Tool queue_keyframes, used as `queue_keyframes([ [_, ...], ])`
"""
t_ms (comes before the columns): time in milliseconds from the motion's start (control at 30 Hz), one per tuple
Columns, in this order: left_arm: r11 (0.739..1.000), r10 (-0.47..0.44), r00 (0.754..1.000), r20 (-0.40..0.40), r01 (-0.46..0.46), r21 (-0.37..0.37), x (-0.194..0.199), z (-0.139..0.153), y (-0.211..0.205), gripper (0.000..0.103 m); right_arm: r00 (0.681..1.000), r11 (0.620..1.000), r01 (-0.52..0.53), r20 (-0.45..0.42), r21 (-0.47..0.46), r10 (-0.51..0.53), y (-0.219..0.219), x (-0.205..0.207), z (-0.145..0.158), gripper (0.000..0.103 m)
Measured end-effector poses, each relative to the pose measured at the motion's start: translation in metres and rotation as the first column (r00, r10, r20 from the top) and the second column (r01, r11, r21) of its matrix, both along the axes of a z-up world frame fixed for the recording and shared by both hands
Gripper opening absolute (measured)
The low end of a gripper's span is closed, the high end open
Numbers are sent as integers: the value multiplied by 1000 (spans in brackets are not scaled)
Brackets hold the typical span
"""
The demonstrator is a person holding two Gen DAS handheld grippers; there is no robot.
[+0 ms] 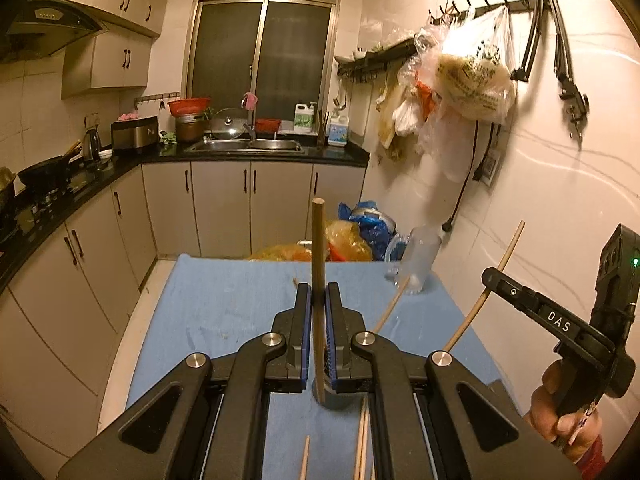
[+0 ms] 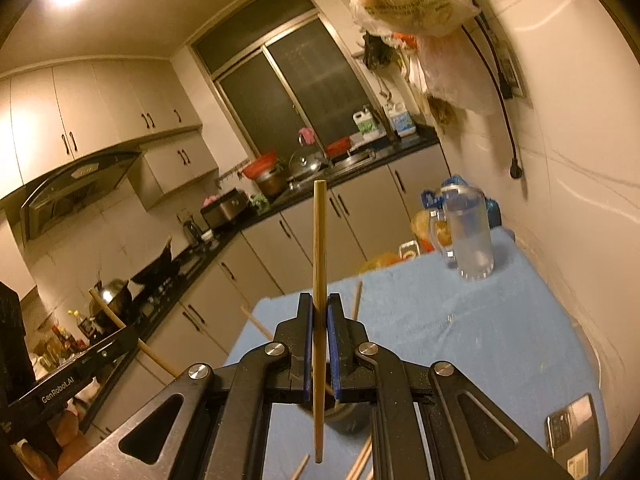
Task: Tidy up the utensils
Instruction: 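Lower the held chopsticks into the grey holder with both grippers, then open both grippers to release the chopsticks into the holder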
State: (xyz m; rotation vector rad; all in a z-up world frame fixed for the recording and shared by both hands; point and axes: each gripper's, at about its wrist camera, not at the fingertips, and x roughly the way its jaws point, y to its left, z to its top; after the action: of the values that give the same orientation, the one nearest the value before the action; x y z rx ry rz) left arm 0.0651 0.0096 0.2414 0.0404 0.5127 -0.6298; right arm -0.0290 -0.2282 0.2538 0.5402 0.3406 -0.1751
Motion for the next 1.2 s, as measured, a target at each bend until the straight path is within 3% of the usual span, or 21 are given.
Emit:
queue_keyframes([
  [233,998,-3,1000,-16,2,-56,22,9,-13,6,999,999,38,20,7,-39,-8,20,7,8],
  [433,998,-8,998,-59,4,-63,40,-10,-27,6,998,998,61,14,7,-61,-10,39,-2,8],
  [700,999,-18,986,-165,11,-42,63,-54,-36,6,996,998,66,-66,14,-65,-9,62,-36,8],
  [1200,999,-45,977,-210,48,8,66,-92,-41,6,983,997,21,-182,76,-7,-6,77,-88,8],
])
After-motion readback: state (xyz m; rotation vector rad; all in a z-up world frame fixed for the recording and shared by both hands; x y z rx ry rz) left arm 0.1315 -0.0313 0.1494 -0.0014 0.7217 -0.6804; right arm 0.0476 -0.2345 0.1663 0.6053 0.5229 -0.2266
